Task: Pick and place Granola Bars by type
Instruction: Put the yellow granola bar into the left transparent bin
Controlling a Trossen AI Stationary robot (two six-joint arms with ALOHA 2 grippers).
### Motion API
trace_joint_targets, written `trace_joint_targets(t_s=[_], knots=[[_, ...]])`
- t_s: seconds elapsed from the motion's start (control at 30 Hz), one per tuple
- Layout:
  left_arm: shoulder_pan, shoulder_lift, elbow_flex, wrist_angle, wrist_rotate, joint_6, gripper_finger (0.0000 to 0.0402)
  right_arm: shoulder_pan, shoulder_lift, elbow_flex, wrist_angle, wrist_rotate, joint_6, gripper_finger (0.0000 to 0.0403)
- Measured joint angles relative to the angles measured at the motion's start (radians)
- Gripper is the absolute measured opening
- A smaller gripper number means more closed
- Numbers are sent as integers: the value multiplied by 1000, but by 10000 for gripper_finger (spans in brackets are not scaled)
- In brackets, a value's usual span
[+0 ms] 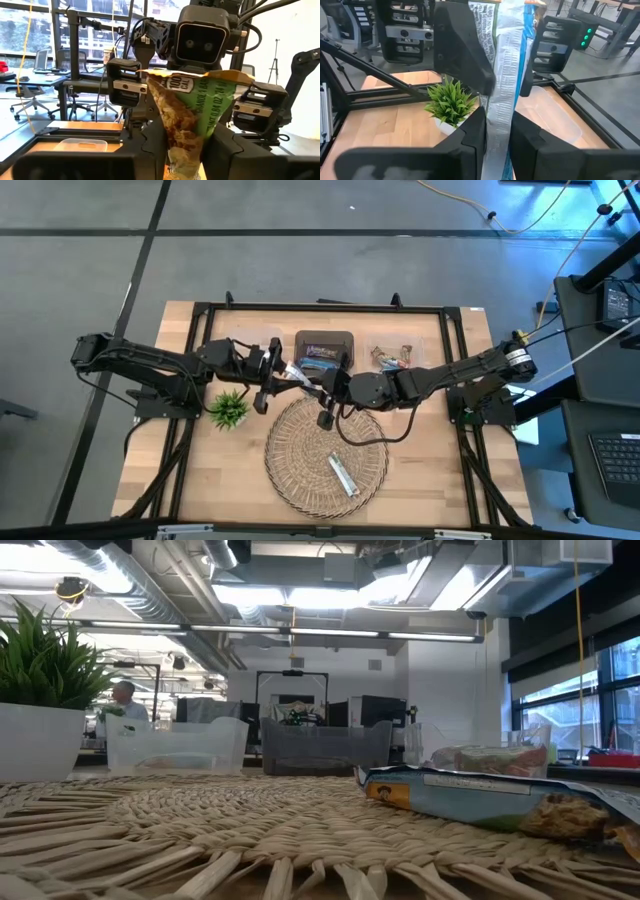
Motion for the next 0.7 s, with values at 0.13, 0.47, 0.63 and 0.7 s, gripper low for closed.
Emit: trace_joint_targets(t_s=[0.13,0.47,0.63,0.7], knots=[[0,0,0,0,0,0,78,0,0,0,-1,0,0,75],[14,0,0,-2,9,0,76,-2,-1,0,-18,-82,-23,127],[48,-3,0,-15,17,0,73,-5,-9,0,-76,-74,8,202],[65,-12,1,-47,17,3,71,-9,-14,0,-125,-74,44,228]])
